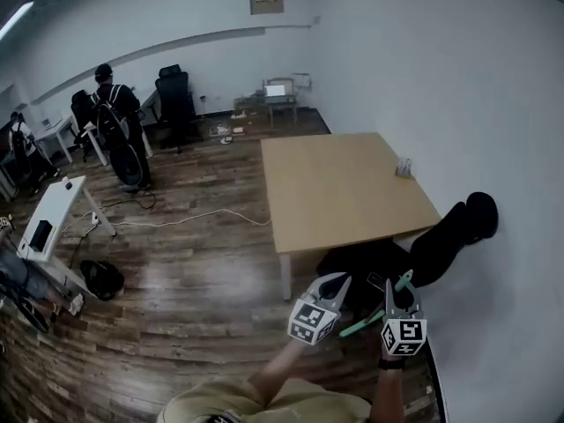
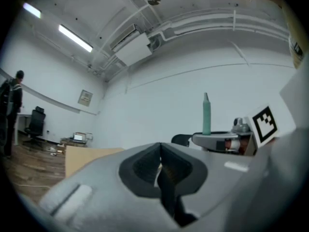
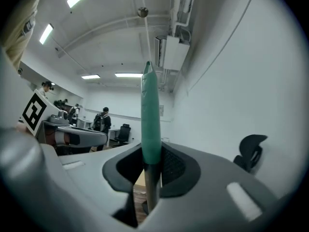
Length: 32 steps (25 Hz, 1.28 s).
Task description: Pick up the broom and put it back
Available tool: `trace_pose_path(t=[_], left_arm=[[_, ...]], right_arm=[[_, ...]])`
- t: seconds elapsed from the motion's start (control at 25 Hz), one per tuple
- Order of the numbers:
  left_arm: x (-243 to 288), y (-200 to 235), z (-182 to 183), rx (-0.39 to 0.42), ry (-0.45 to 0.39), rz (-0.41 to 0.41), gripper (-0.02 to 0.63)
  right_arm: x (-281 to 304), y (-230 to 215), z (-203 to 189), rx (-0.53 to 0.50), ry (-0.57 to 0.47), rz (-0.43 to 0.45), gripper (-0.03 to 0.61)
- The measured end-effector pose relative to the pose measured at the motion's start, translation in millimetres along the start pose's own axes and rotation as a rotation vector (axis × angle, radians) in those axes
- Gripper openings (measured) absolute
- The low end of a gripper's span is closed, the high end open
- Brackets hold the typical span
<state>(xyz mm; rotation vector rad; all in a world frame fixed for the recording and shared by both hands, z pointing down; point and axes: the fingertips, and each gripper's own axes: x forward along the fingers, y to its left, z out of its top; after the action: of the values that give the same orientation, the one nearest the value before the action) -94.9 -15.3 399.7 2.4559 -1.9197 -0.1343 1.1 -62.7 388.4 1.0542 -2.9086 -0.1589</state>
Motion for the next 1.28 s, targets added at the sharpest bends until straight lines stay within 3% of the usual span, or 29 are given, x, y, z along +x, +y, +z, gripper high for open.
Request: trace_pose_path(t=[0.24, 0.48, 0.68, 1.0, 1.12, 1.28], left_arm=[[-130.6, 121.0, -8.2, -0.013, -0.033, 0.294, 0.002], [-236.2, 199.9, -24.4, -0.051, -0.047, 0.564, 0.002], [-293.0, 259.9, -26.8, -0.055, -0.064, 0.780, 0.002], [-346.2, 349.2, -8.1, -0.030, -0.087, 1.092, 0.002], [-347.1, 375.4, 9.2, -0.009, -0.093, 1.176, 0.002], [-324.4, 405.9, 17.8, 0.005, -0.114, 1.221, 0.002]], right_arm=[[96.1, 157.6, -4.3, 0.047, -0.010, 0.318, 0.061], [149.1, 303.4, -7.3, 0.083, 0.003, 0.631, 0.061], [187.4, 399.5, -2.3, 0.093, -0.003, 0.892, 0.061], [242.0, 504.0, 13.7, 0.153, -0.007, 1.257, 0.061], [265.2, 524.5, 31.7, 0.167, -0.031, 1.348, 0.060], [297.4, 522.8, 41.6, 0.146, -0.075, 1.407, 0.058]])
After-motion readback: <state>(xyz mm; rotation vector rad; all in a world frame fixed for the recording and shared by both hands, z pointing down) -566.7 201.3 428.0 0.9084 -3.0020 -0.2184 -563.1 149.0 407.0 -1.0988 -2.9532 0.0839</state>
